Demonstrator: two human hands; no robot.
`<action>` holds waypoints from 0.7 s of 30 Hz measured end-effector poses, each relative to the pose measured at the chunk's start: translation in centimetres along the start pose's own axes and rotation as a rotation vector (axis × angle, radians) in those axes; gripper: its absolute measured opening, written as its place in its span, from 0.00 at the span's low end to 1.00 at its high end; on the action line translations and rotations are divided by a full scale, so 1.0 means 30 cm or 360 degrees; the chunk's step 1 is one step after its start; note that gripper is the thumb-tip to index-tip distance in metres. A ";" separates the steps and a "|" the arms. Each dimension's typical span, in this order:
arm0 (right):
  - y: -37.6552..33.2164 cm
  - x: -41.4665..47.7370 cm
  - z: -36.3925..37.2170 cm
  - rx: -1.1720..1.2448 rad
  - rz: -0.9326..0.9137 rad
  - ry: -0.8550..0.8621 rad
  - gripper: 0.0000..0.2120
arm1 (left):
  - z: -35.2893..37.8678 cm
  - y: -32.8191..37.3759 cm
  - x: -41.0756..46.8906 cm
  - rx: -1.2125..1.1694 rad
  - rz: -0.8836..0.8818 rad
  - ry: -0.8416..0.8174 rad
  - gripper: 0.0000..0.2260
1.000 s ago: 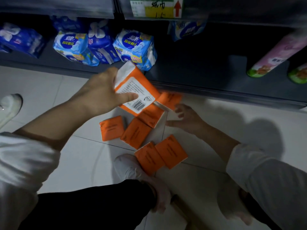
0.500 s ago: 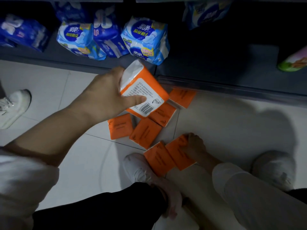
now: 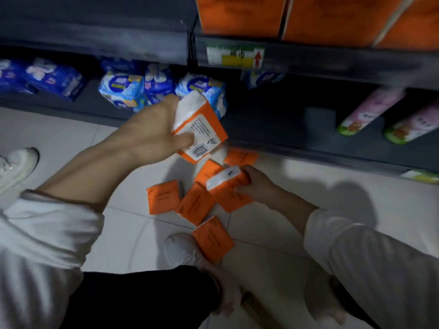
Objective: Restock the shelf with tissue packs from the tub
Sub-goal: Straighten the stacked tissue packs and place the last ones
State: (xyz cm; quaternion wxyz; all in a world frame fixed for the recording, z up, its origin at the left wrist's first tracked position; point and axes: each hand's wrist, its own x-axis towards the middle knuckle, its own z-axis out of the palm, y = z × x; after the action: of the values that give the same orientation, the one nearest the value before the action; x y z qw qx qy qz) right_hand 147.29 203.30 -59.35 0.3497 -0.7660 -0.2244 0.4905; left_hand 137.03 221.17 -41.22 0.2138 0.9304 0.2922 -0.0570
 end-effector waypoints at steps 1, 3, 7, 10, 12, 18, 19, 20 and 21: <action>-0.049 -0.023 -0.018 -0.0007 -0.0054 0.0021 0.29 | -0.017 0.009 -0.015 -0.0045 0.0011 0.0055 0.24; -0.143 -0.080 -0.058 -0.0013 -0.0175 0.0045 0.28 | -0.049 0.033 -0.049 -0.0094 0.0065 0.0174 0.35; -0.326 -0.237 -0.154 -0.0034 -0.0331 0.0011 0.22 | -0.094 0.065 -0.107 0.0014 0.0152 0.0400 0.28; -0.437 -0.359 -0.227 -0.0042 -0.0506 0.0009 0.18 | -0.112 0.104 -0.147 -0.0275 0.0101 0.0498 0.15; -0.500 -0.430 -0.267 -0.0023 -0.0623 0.0051 0.18 | -0.141 0.163 -0.184 -0.0570 -0.0018 0.0452 0.10; -0.632 -0.577 -0.337 0.0311 -0.0865 0.0163 0.20 | -0.206 0.278 -0.240 -0.0742 0.0072 0.0295 0.11; -0.648 -0.592 -0.342 0.0325 -0.0885 0.0208 0.21 | -0.212 0.292 -0.239 -0.0742 0.0082 0.0314 0.11; -0.663 -0.603 -0.346 0.0346 -0.0903 0.0290 0.23 | -0.216 0.303 -0.235 -0.0765 0.0094 0.0363 0.10; -0.676 -0.609 -0.349 0.0374 -0.0922 0.0411 0.24 | -0.222 0.314 -0.231 -0.0810 0.0096 0.0431 0.09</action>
State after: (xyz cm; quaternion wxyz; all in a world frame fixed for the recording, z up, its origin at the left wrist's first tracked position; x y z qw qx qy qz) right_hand 149.15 200.71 -30.29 0.5860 -0.6806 -0.3285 0.2923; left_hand 136.56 213.51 -30.19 0.4009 0.8543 0.2952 0.1494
